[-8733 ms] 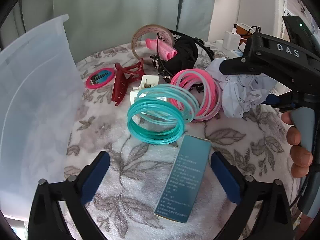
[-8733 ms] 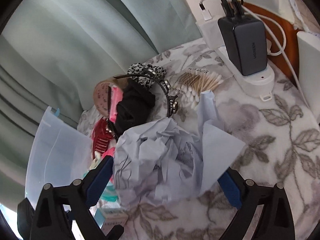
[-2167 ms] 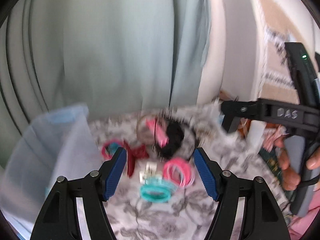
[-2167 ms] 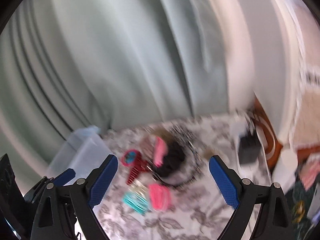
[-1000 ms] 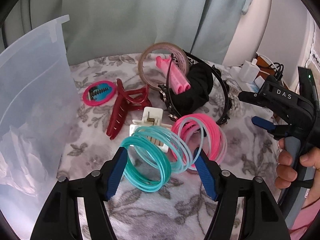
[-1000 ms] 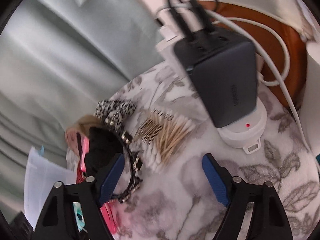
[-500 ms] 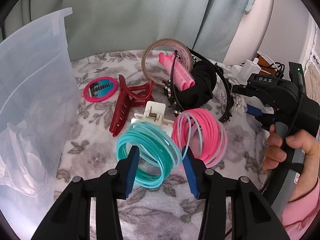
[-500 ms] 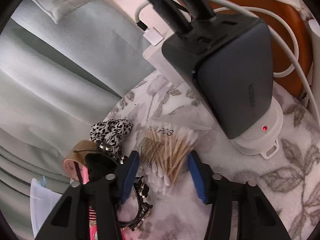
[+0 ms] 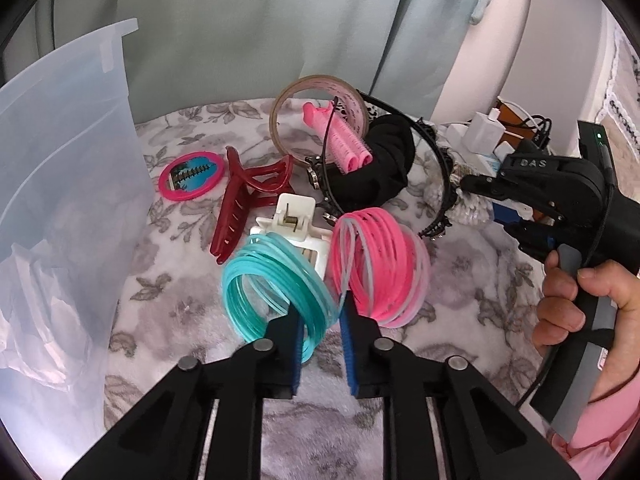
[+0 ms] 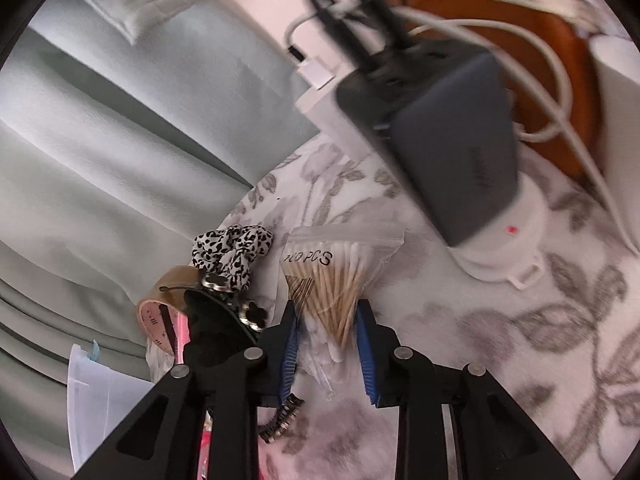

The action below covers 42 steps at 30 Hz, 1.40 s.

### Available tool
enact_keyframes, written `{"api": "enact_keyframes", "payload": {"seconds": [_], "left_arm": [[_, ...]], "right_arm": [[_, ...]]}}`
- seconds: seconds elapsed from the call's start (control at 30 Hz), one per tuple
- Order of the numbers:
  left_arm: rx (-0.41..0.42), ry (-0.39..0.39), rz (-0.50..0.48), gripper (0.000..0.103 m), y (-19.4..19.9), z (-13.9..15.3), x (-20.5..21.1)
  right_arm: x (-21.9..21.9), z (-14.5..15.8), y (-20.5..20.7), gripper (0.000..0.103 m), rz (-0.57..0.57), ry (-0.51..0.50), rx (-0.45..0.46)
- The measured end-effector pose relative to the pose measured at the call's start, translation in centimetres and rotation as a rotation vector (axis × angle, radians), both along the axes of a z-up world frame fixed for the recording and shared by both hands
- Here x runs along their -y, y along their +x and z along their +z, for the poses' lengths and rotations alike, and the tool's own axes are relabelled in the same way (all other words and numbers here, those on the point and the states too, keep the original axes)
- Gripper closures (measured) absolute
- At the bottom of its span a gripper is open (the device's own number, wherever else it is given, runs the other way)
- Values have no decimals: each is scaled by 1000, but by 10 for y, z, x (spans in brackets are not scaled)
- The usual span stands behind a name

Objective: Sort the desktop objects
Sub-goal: 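Grasp the teal bangles with the left tool while the right tool grasps the cotton swab bag, then carry the bangles with the left tool while the right tool carries the swab bag over the bin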

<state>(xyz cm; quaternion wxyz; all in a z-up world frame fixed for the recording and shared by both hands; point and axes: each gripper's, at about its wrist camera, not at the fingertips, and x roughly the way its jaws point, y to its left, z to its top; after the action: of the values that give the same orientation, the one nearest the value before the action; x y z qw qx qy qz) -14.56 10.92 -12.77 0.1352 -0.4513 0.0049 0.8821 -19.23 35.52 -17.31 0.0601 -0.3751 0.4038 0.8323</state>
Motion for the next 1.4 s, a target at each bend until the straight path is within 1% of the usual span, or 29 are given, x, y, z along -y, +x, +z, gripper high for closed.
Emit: {"api": "enact_keyframes", "payload": {"seconds": [0.07, 0.2, 0.33, 0.53, 0.73, 1.03, 1.1, 1.27, 1.4], "left_arm": [[-1, 4, -3, 90, 4, 2, 2], [-3, 18, 0, 90, 11, 6, 6], [-13, 38, 10, 91, 19, 13, 13], [-34, 65, 7, 91, 33, 22, 22], [-61, 102, 2, 91, 47, 35, 32], [-166, 190, -10, 91, 67, 74, 52], [-202, 228, -15, 91, 72, 86, 61], [-291, 276, 7, 91, 84, 115, 84], [-363, 308, 47, 91, 94, 135, 107]], "right_arm": [[-4, 2, 11, 74, -17, 4, 2], [-10, 2, 27, 74, -46, 3, 24], [-11, 5, 44, 74, -52, 1, 32], [-3, 22, 63, 74, -38, 10, 8], [15, 46, 76, 74, -12, 28, -27], [60, 97, 93, 74, 83, 95, -126], [71, 112, 100, 74, 106, 117, -153], [99, 142, 108, 74, 158, 154, -223], [124, 166, 112, 74, 215, 186, -282]]}}
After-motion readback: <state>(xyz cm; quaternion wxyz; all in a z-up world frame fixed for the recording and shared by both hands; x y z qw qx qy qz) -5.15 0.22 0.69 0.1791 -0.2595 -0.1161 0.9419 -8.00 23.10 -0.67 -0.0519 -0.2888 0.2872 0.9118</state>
